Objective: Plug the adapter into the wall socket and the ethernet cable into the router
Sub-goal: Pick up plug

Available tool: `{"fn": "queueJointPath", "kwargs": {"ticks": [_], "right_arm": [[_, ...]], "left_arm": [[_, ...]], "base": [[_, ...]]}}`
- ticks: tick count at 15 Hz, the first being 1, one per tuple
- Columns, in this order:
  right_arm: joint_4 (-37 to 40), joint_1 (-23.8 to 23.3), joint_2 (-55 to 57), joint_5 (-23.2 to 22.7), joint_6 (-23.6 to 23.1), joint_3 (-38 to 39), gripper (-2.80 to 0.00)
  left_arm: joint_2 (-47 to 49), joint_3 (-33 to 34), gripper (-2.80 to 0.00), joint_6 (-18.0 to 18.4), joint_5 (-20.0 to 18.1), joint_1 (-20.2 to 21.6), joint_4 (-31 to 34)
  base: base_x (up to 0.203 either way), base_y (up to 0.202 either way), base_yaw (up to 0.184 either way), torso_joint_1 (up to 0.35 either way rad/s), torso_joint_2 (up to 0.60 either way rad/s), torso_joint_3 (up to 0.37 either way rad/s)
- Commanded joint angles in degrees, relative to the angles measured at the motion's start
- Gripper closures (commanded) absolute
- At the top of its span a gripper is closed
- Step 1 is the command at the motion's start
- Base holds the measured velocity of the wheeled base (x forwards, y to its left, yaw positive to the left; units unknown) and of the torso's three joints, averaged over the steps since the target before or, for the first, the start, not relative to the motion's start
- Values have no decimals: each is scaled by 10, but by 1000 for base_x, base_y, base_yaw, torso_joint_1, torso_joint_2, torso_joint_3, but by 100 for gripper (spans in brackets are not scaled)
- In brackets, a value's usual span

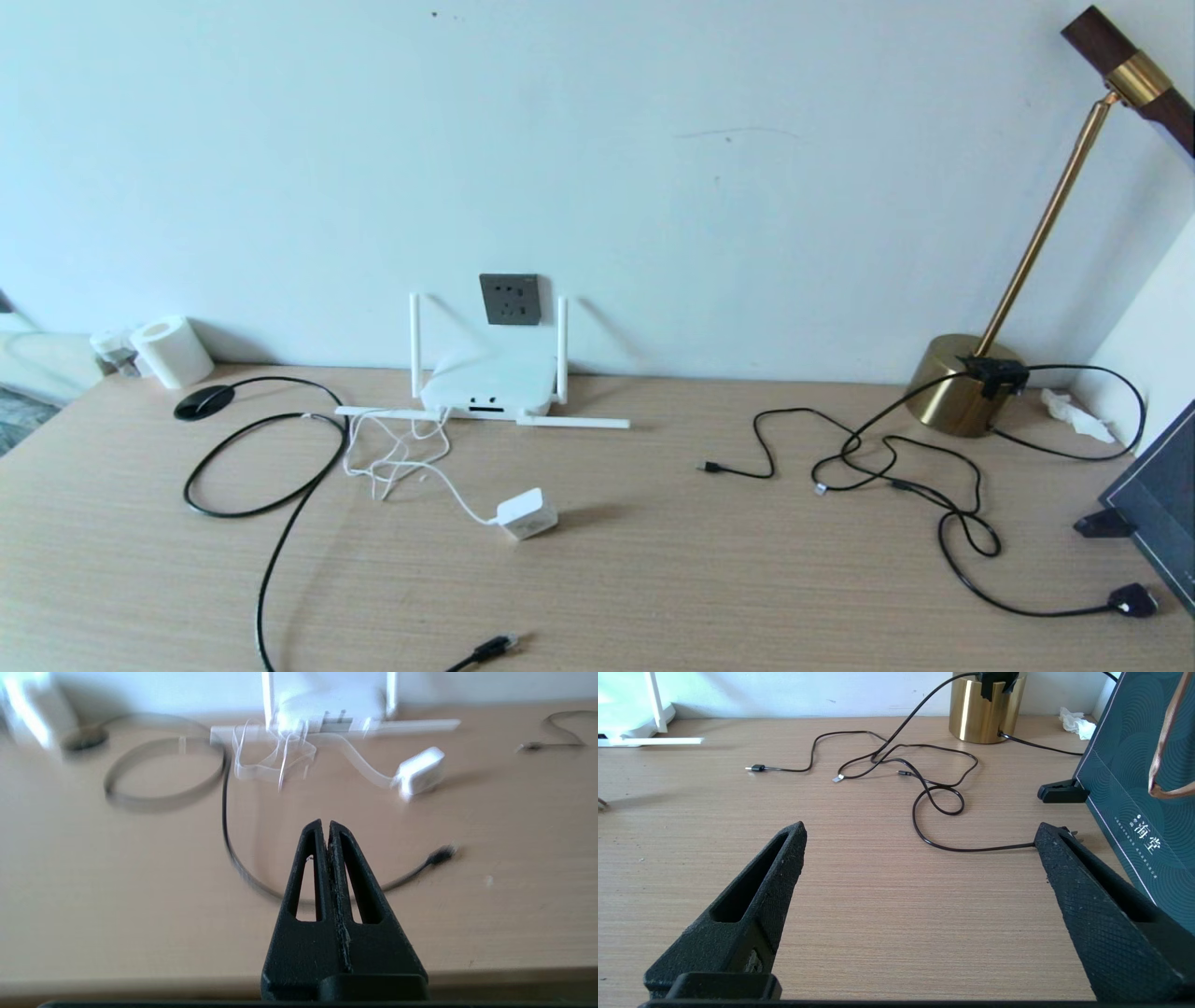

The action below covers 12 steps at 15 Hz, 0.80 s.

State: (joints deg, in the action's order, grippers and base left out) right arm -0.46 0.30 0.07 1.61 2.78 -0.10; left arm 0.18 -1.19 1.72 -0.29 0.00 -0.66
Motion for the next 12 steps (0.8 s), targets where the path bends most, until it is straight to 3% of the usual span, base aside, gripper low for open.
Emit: {"fn": "queueJointPath", "kwargs": {"ticks": [1,3,7,9,11,12], "right_arm": [[-1,0,1,0,0,0,-280],[0,1,1,0,0,0,-280],[0,0,1,0,0,0,-280],[-1,1,0,0,-1,0,-280],[0,0,0,0,-1,0,-280],[-1,0,0,0,-1,0,-280]], "left_arm": [[41,-63,0,22,-26,0,-2],[153,-135,0,30,-70,0,-1],[494,-267,0,66,-139,-1,-7],[666,-317,0,106,-157,-1,-39],[821,-359,0,164,-161,-1,-111],[889,-383,-280,202,-162,-1,-147]], "base": [[0,0,0,0,0,0],[0,0,0,0,0,0],[0,0,0,0,0,0],[0,0,0,0,0,0],[0,0,0,0,0,0],[0,0,0,0,0,0]]}}
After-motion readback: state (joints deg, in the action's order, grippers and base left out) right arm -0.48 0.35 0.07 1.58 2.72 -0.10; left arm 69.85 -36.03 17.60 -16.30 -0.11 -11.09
